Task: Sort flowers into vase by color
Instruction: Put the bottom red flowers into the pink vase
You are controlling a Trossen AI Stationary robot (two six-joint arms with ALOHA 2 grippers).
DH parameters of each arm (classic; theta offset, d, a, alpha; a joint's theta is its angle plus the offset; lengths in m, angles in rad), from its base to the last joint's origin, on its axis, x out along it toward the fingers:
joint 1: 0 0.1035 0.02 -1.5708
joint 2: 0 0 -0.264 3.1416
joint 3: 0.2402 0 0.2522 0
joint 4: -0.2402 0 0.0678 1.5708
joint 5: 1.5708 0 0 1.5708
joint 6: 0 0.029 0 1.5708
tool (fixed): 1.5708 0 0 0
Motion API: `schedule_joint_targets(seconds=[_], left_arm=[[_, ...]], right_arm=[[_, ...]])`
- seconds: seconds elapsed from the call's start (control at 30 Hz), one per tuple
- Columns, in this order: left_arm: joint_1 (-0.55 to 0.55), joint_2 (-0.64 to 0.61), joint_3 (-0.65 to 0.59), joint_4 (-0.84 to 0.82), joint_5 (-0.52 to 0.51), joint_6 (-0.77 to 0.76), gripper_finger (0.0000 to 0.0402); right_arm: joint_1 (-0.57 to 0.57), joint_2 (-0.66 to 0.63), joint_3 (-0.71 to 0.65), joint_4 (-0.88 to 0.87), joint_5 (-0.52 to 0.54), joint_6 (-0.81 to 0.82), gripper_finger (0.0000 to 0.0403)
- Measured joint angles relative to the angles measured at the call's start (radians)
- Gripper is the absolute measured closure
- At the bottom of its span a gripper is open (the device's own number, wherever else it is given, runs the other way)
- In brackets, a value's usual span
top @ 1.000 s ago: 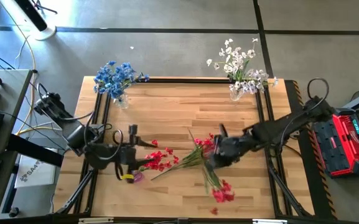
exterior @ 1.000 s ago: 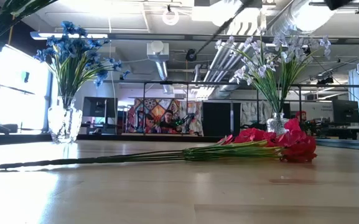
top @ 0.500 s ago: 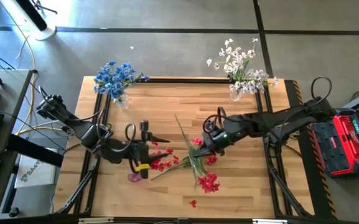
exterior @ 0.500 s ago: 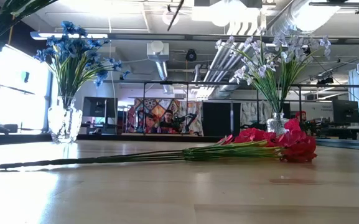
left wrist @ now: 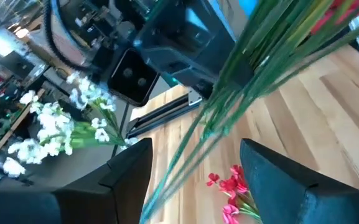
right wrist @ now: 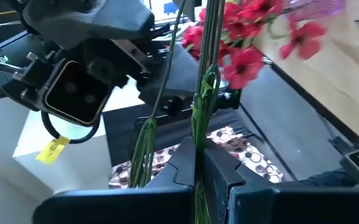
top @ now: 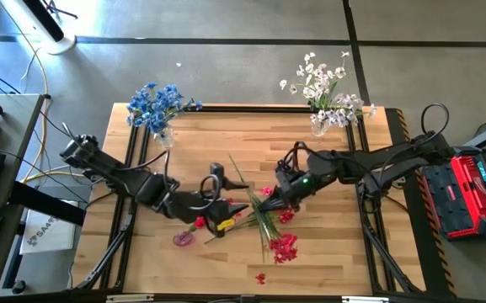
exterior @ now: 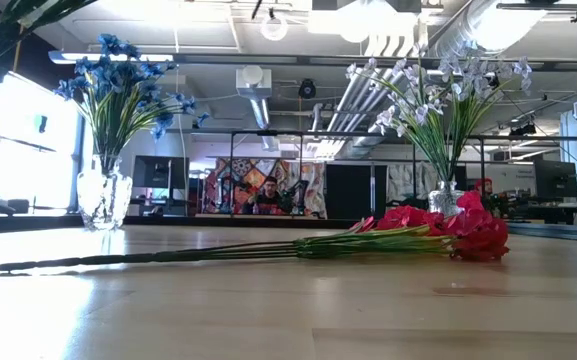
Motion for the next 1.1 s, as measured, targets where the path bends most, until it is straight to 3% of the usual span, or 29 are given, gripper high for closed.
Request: schedule_joint_targets(seconds=[0.3, 0.63, 0.73, 0.87, 1.1], left_arm=[[0.046, 0.040, 0.108, -0.106, 0.026, 0.030, 0.0209], [0.018, 0.039, 0.117, -0.121, -0.014, 0.099, 0.0371], [0.017, 0.039, 0.118, -0.134, -0.035, 0.088, 0.0395], [0.018, 0.026, 0.119, -0.151, -0.072, 0.078, 0.0398], [0.016, -0.057, 0.119, -0.165, -0.103, -0.088, 0.0401]], right_arm=[[0.001, 0.000, 0.000, 0.084, 0.031, -0.018, 0.0402], [0.002, 0.000, 0.000, 0.121, 0.126, -0.043, 0.0402], [0.001, 0.000, -0.001, 0.164, 0.153, -0.183, 0.0401], [0.012, -0.003, -0.002, 0.221, 0.288, -0.374, 0.0387], [0.014, -0.005, -0.002, 0.352, 0.388, -0.677, 0.0335]])
